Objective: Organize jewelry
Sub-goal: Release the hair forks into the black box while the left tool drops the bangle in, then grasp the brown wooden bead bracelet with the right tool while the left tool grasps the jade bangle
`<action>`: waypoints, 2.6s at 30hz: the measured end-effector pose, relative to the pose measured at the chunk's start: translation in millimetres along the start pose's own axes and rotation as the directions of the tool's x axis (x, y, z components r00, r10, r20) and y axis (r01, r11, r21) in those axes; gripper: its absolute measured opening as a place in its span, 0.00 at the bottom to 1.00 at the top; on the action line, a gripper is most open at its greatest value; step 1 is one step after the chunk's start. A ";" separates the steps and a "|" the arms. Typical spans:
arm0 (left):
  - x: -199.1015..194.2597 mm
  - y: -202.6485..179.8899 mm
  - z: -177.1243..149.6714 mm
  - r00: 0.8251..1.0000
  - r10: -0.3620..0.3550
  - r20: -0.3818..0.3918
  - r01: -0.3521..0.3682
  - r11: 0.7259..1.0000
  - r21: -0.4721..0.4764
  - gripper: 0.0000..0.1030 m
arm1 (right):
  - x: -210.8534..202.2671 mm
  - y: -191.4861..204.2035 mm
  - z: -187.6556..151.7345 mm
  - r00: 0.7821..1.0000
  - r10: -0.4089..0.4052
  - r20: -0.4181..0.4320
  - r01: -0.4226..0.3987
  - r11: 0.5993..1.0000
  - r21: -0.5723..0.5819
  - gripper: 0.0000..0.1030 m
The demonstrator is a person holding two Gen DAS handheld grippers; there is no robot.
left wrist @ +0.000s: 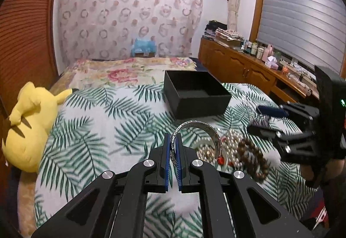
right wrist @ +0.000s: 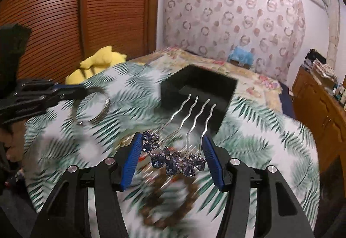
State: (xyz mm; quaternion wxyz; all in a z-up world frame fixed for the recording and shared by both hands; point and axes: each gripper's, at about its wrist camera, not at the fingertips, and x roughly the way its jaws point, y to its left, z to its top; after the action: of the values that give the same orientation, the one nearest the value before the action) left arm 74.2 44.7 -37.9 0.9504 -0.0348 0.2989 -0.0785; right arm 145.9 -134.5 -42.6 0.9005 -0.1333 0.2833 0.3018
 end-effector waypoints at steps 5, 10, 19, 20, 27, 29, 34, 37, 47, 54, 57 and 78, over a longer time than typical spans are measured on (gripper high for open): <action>16.9 0.7 20.1 1.000 0.007 0.007 -0.007 1.000 0.001 0.04 | 26.9 -23.9 27.1 1.000 0.005 0.013 -0.005 1.000 -0.002 0.58; 32.9 -0.8 42.6 1.000 0.022 0.012 -0.022 1.000 0.001 0.04 | 55.7 -43.2 48.0 1.000 0.000 0.005 0.000 1.000 0.012 0.58; 55.8 -1.0 73.3 0.998 0.062 0.006 -0.062 0.998 0.015 0.04 | 100.2 -70.1 73.5 0.999 0.025 -0.047 -0.023 0.998 0.052 0.58; 57.4 -0.8 75.4 0.998 0.060 0.003 -0.060 0.998 0.013 0.04 | 102.4 -72.0 74.9 0.997 0.051 -0.052 -0.048 0.997 0.061 0.58; 64.0 -8.0 83.3 0.998 0.060 -0.001 -0.060 0.998 0.017 0.04 | 93.4 -79.0 81.8 0.992 0.125 -0.012 -0.122 0.986 0.117 0.58; 66.2 -9.8 83.8 0.998 0.060 -0.003 -0.060 0.998 0.021 0.04 | 86.8 -82.6 83.5 0.992 0.122 0.011 -0.123 0.985 0.119 0.58; 75.0 -13.0 82.9 0.998 0.059 -0.017 -0.059 0.998 0.027 0.04 | 71.5 -93.0 83.6 0.992 0.125 0.035 -0.129 0.982 0.139 0.58; 82.1 -16.4 87.0 0.998 0.059 -0.022 -0.058 0.998 0.031 0.04 | 62.7 -99.4 81.9 0.994 0.101 0.039 -0.105 0.985 0.134 0.58; 122.4 -32.9 96.7 0.995 0.075 -0.066 -0.071 0.996 0.061 0.04 | 44.7 -123.3 58.5 1.000 -0.017 0.006 0.015 0.975 0.220 0.58; 141.7 -40.4 93.7 0.992 0.058 -0.116 -0.050 0.996 0.074 0.05 | 34.8 -121.7 39.9 1.000 -0.027 -0.006 0.028 0.975 0.222 0.58; 136.3 -41.2 91.1 0.992 0.055 -0.113 -0.047 0.996 0.079 0.05 | 30.7 -115.0 32.5 1.000 -0.020 -0.010 0.022 0.977 0.212 0.58; 68.7 -42.8 15.1 0.991 0.019 -0.129 -0.001 0.990 0.140 0.85 | 24.1 -42.2 -47.7 0.984 0.082 -0.156 -0.065 0.992 0.108 0.35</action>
State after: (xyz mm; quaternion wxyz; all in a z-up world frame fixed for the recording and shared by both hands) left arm 132.9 -8.9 -59.4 0.9294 0.0387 0.3541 -0.0966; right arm 167.3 -175.8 -92.3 0.8688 -0.1001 0.3744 0.3082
